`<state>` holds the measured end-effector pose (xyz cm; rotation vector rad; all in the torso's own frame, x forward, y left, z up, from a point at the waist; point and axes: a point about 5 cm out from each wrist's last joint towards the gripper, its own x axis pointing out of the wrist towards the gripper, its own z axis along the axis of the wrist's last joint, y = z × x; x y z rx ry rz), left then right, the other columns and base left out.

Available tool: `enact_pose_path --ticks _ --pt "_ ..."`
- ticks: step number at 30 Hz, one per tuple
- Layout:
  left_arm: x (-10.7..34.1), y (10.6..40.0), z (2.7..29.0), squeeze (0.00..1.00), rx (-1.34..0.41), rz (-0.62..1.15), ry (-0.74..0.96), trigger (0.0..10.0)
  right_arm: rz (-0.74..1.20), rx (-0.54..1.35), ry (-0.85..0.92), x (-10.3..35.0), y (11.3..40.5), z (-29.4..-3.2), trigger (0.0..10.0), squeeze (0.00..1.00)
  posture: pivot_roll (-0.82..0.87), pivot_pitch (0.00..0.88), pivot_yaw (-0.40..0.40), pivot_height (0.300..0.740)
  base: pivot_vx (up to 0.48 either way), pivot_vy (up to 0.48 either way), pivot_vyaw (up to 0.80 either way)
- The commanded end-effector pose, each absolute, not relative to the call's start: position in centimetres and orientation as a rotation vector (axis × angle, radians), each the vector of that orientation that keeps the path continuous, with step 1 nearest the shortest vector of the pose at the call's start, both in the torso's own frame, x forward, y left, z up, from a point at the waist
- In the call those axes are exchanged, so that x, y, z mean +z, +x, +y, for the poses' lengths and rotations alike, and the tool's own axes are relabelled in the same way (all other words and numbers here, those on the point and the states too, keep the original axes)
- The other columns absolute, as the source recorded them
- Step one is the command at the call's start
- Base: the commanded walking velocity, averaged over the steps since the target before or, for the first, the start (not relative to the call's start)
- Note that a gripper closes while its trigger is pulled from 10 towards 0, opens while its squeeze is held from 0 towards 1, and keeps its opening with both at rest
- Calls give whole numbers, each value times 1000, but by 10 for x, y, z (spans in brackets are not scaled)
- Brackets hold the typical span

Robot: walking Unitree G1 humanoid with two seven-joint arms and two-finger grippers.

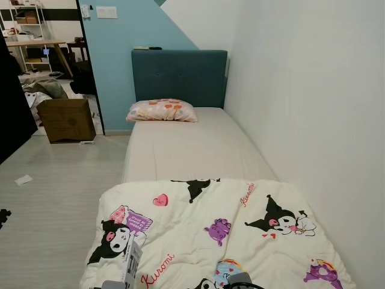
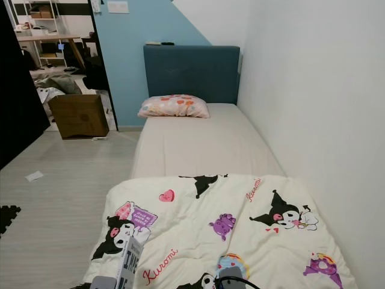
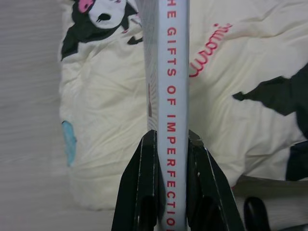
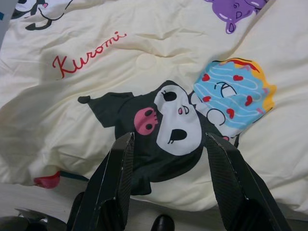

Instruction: Clean up the room

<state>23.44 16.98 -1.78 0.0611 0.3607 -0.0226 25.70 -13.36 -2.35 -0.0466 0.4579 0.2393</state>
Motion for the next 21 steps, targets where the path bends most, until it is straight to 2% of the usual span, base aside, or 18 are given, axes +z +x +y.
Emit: enact_pose_path --ticks 1,8,21 --pt "-15 233 171 0 -27 334 50 10000 485 239 -43 -30 251 -133 10000 0 2 109 -19 740 0 0 0" --pt "-16 233 171 0 -38 345 106 10000 488 216 -23 -30 251 -134 10000 0 6 113 -13 740 0 0 0" --pt "-15 236 170 0 -29 331 92 10000 459 192 -15 -27 253 -138 10000 0 3 117 -8 740 0 0 0"
